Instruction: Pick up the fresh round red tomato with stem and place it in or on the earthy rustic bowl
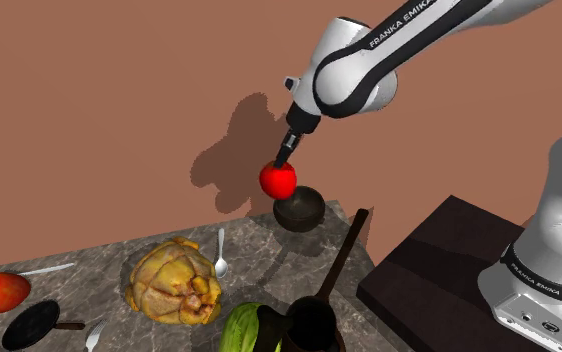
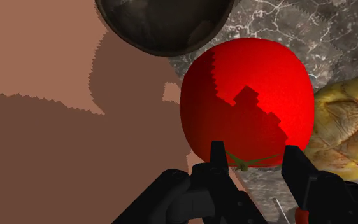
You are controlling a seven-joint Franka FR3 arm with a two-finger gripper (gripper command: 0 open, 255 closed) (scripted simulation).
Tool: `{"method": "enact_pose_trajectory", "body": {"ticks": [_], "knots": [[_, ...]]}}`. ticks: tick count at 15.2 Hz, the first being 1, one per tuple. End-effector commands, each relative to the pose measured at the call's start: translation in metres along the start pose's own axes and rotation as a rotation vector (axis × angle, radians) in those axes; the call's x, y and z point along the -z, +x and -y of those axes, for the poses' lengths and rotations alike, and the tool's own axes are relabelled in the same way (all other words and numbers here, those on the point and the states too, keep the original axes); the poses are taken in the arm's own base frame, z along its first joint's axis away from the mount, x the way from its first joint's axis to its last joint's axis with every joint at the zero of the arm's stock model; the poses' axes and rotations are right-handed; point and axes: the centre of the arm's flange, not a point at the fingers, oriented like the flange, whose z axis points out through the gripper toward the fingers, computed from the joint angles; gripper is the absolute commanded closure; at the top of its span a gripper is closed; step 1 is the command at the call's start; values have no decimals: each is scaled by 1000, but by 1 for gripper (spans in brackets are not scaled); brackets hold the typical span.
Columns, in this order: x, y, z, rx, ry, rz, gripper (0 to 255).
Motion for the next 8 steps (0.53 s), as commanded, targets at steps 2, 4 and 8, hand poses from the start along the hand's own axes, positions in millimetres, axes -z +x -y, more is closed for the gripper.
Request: {"method": "enact_pose_trajectory", "body": {"ticks": [2,4,8], "knots": [[24,-14,-29,1,1,0,255],[40,-21,-48,1,1,0,255],[51,-34,-73,1,1,0,255]]}}
